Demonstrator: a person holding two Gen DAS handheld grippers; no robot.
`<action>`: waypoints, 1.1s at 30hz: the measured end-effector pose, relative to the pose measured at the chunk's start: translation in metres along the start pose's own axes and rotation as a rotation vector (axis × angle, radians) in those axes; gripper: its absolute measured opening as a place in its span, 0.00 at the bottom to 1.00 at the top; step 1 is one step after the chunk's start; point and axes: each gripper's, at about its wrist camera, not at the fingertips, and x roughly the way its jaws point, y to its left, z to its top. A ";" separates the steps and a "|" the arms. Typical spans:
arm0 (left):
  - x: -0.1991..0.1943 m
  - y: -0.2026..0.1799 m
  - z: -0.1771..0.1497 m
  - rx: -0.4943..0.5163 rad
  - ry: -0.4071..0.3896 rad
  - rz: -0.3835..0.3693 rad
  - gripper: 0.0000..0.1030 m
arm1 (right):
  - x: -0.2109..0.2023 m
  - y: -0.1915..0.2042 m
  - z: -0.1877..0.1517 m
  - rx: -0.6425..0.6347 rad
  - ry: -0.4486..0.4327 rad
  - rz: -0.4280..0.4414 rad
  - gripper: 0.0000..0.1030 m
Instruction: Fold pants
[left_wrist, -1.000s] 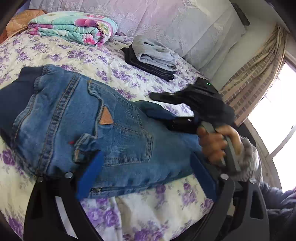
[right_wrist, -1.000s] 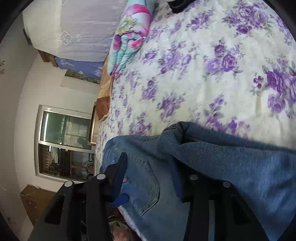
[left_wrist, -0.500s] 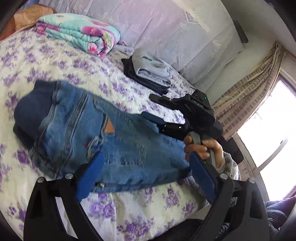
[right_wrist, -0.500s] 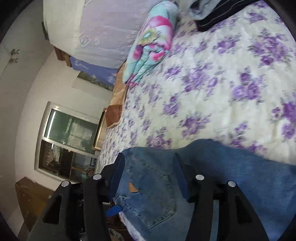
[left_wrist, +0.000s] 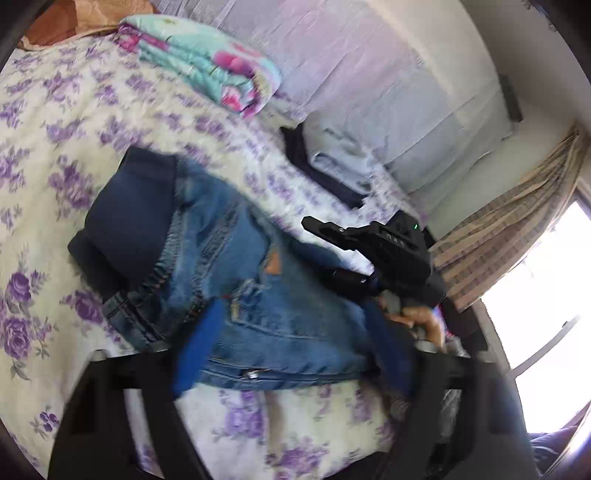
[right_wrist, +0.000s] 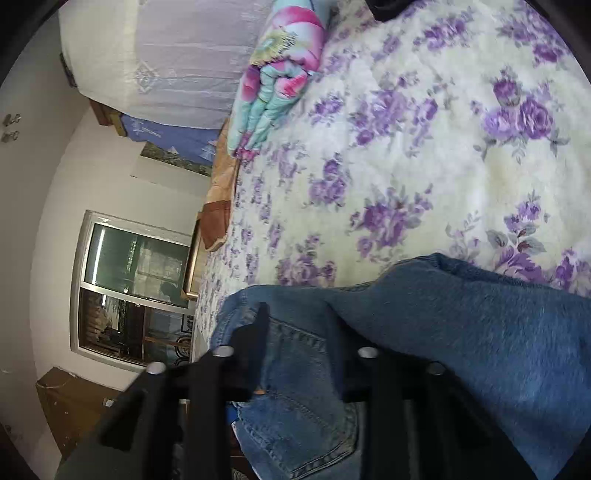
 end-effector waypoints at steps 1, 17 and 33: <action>-0.002 -0.004 0.004 0.019 -0.018 0.013 0.91 | -0.002 0.008 -0.001 -0.018 -0.008 0.012 0.57; -0.002 -0.027 -0.002 0.151 -0.047 0.127 0.95 | -0.071 -0.002 -0.020 -0.083 -0.142 -0.080 0.66; 0.042 -0.074 -0.016 0.262 0.077 0.044 0.95 | -0.276 -0.070 -0.097 0.055 -0.513 -0.093 0.71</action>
